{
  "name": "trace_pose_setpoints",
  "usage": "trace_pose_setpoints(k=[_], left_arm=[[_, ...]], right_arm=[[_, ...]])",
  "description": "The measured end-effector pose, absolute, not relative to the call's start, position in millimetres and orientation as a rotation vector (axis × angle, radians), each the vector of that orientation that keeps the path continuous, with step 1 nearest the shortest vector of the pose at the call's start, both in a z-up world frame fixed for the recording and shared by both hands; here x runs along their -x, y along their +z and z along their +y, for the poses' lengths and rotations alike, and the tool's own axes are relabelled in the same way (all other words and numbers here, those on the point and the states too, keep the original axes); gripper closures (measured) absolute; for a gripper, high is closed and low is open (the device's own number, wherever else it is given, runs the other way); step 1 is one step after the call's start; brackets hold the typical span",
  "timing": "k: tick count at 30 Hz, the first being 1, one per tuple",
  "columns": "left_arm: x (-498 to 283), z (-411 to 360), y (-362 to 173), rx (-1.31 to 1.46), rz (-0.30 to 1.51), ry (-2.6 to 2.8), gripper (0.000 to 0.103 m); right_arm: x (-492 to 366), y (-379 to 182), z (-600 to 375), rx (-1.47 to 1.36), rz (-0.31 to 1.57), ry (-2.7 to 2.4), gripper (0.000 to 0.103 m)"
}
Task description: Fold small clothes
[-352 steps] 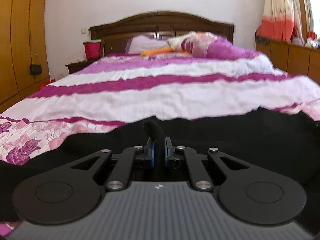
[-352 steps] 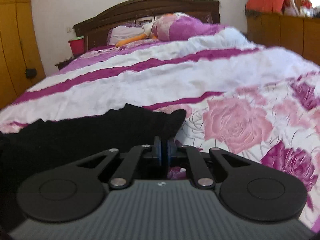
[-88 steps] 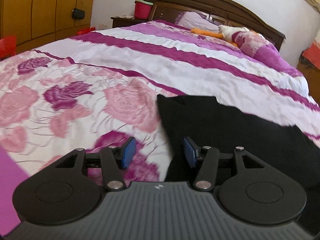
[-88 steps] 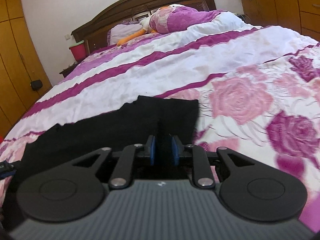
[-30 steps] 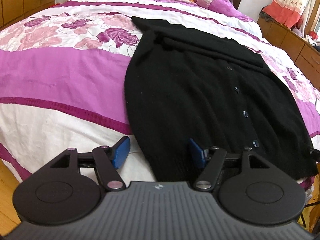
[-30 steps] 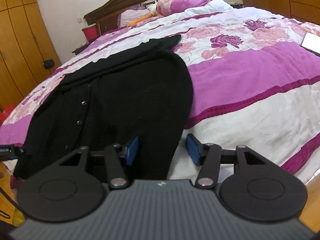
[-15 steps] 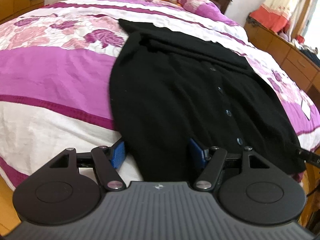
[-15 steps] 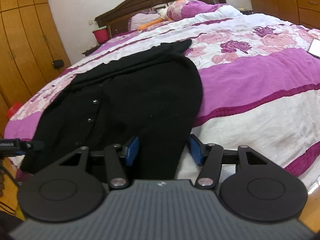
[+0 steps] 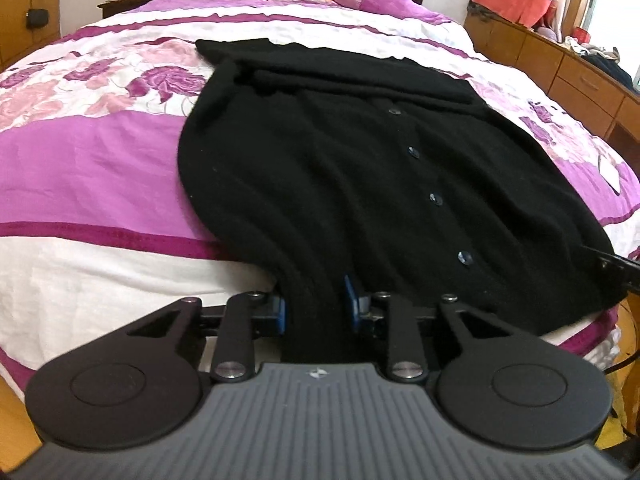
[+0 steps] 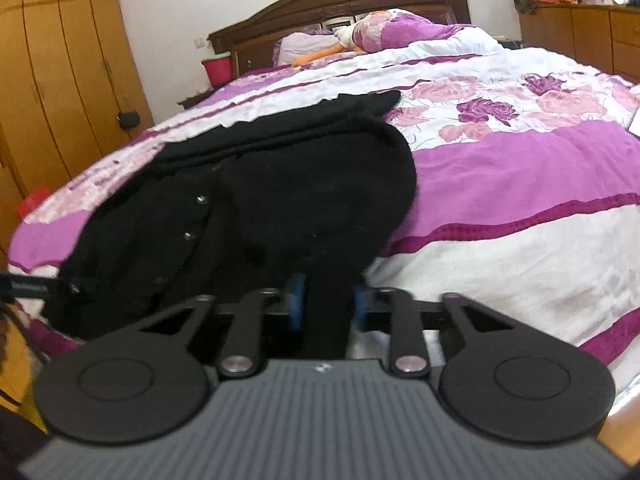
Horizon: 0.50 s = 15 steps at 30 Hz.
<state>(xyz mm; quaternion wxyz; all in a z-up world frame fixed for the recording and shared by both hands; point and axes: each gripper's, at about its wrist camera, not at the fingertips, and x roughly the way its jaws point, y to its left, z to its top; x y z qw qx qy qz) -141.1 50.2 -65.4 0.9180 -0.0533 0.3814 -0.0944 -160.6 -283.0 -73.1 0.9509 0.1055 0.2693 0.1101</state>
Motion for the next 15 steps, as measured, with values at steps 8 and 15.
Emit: trace_pose_setpoints(k=[8, 15], left_arm=[[141, 73, -63, 0.305, 0.760, -0.245, 0.092], [148, 86, -36, 0.408, 0.648, -0.229, 0.093]], right_arm=[[155, -65, -293, -0.362, 0.496, 0.301, 0.092], [152, -48, -306, -0.512, 0.391, 0.327, 0.092]])
